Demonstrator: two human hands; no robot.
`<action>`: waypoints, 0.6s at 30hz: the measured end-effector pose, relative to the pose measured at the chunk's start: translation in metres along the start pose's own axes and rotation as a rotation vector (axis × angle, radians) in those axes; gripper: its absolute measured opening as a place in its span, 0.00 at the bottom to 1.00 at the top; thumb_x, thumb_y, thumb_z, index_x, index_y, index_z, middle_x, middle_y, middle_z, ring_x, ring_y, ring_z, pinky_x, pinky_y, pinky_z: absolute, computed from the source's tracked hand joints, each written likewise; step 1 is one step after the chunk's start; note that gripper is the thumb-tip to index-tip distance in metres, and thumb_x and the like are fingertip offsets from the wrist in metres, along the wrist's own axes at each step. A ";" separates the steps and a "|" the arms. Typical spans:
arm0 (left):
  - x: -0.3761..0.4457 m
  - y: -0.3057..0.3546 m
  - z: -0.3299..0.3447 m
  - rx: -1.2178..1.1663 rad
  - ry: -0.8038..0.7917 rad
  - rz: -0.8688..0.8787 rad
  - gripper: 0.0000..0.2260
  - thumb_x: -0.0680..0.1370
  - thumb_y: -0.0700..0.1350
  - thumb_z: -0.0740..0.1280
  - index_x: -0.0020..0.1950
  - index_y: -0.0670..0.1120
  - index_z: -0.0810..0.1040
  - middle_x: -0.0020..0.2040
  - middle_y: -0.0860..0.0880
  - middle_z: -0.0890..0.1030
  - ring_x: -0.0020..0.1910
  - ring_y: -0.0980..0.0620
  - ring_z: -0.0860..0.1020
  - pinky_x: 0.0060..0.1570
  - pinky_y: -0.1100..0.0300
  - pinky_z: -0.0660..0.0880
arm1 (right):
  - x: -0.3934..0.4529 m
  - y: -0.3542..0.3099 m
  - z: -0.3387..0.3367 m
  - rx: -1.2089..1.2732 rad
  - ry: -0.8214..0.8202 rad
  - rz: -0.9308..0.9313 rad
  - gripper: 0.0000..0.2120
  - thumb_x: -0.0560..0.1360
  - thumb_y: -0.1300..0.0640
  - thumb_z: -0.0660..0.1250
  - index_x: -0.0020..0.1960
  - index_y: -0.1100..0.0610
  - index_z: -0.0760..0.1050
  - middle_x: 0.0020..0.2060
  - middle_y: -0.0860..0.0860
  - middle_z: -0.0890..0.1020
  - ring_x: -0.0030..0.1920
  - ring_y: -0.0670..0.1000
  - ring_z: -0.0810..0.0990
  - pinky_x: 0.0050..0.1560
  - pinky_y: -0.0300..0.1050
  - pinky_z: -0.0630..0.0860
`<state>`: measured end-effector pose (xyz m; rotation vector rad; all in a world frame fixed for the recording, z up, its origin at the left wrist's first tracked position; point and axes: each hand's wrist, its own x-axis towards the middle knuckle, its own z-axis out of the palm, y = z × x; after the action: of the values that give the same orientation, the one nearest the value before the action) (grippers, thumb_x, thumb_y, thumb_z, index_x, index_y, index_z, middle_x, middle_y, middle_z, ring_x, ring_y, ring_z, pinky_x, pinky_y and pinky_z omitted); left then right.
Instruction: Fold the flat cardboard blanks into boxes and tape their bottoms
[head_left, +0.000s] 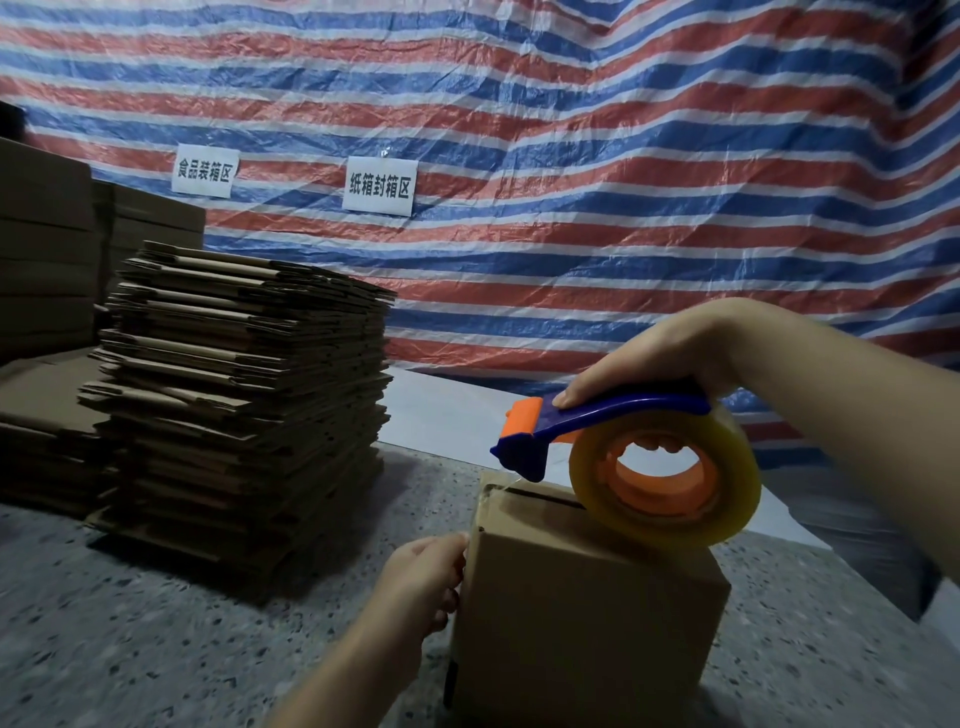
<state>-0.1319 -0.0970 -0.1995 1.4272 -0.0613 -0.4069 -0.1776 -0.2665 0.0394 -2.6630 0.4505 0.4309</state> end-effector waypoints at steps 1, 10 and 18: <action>0.001 0.000 0.000 0.002 -0.004 0.004 0.14 0.79 0.43 0.65 0.33 0.47 0.69 0.26 0.51 0.68 0.22 0.55 0.63 0.24 0.63 0.58 | 0.000 0.000 0.000 0.002 -0.001 0.000 0.23 0.71 0.39 0.72 0.55 0.56 0.78 0.39 0.54 0.87 0.33 0.50 0.85 0.32 0.42 0.80; -0.014 0.004 -0.008 0.326 0.182 0.311 0.09 0.82 0.49 0.63 0.50 0.43 0.76 0.41 0.47 0.79 0.35 0.52 0.76 0.34 0.61 0.73 | -0.001 0.000 0.001 0.004 0.000 -0.009 0.22 0.73 0.39 0.72 0.55 0.56 0.78 0.38 0.54 0.87 0.33 0.50 0.85 0.32 0.41 0.80; -0.019 0.028 -0.012 0.540 -0.290 0.671 0.35 0.60 0.81 0.62 0.64 0.79 0.55 0.64 0.81 0.54 0.60 0.85 0.54 0.65 0.66 0.59 | -0.001 0.000 0.001 0.009 0.001 -0.019 0.21 0.73 0.40 0.72 0.54 0.56 0.79 0.38 0.54 0.87 0.33 0.50 0.85 0.32 0.41 0.80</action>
<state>-0.1396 -0.0771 -0.1706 1.7550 -0.9172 -0.0274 -0.1790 -0.2663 0.0392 -2.6566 0.4259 0.4204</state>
